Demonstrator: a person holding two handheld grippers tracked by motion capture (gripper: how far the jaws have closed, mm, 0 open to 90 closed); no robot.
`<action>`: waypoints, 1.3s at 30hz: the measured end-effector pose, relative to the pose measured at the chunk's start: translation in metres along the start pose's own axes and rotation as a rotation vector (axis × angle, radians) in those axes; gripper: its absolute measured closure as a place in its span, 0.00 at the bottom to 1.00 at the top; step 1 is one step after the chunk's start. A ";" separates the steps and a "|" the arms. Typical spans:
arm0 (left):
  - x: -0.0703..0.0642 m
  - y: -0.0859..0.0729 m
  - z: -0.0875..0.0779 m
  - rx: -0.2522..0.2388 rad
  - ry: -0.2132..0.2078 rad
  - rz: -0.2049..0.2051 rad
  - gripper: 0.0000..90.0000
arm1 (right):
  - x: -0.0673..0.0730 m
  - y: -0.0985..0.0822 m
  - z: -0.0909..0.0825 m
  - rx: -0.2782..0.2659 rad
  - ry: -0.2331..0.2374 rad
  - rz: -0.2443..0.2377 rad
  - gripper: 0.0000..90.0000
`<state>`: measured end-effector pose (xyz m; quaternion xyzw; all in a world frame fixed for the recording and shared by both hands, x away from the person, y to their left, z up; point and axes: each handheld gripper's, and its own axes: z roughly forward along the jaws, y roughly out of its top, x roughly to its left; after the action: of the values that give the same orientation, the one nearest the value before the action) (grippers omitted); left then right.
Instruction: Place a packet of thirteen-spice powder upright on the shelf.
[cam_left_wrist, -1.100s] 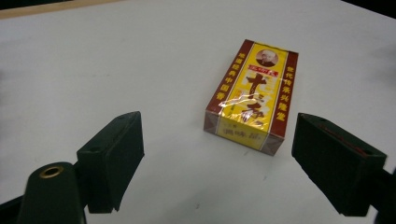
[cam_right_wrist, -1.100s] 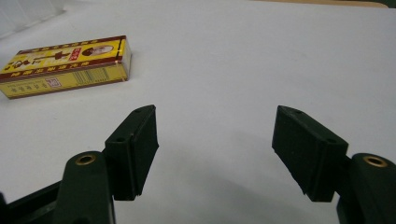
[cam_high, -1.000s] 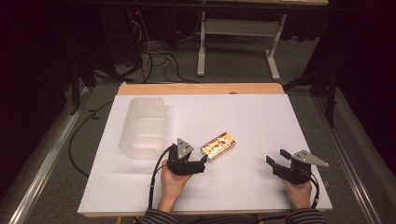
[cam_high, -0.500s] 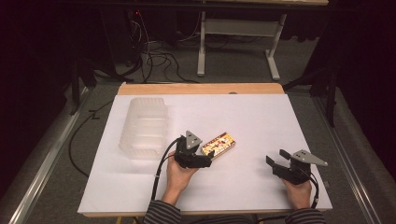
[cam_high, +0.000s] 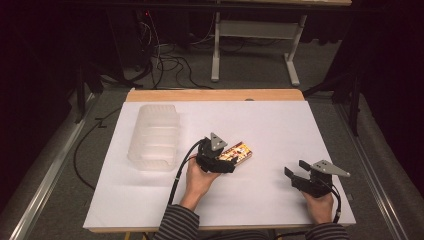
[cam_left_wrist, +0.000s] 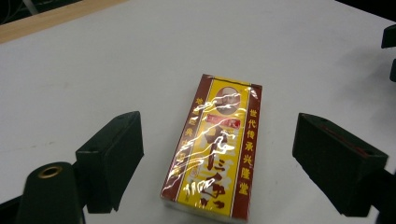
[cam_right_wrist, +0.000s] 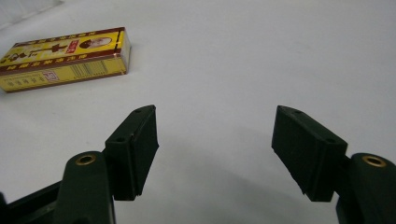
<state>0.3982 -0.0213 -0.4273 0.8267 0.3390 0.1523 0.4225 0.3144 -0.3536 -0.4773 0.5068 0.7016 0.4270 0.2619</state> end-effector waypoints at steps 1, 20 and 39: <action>0.000 0.002 0.002 0.005 -0.001 0.002 0.19 | 0.000 0.000 0.000 0.001 -0.001 0.001 0.35; -0.001 0.021 0.052 0.146 -0.012 0.062 0.20 | 0.000 0.000 0.000 0.005 0.001 0.001 0.35; -0.014 0.027 0.092 0.256 0.018 0.138 0.22 | 0.000 0.000 0.001 0.013 0.003 -0.007 0.35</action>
<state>0.4495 -0.0971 -0.4600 0.8937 0.3019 0.1440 0.2992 0.3153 -0.3529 -0.4775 0.5055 0.7066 0.4220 0.2590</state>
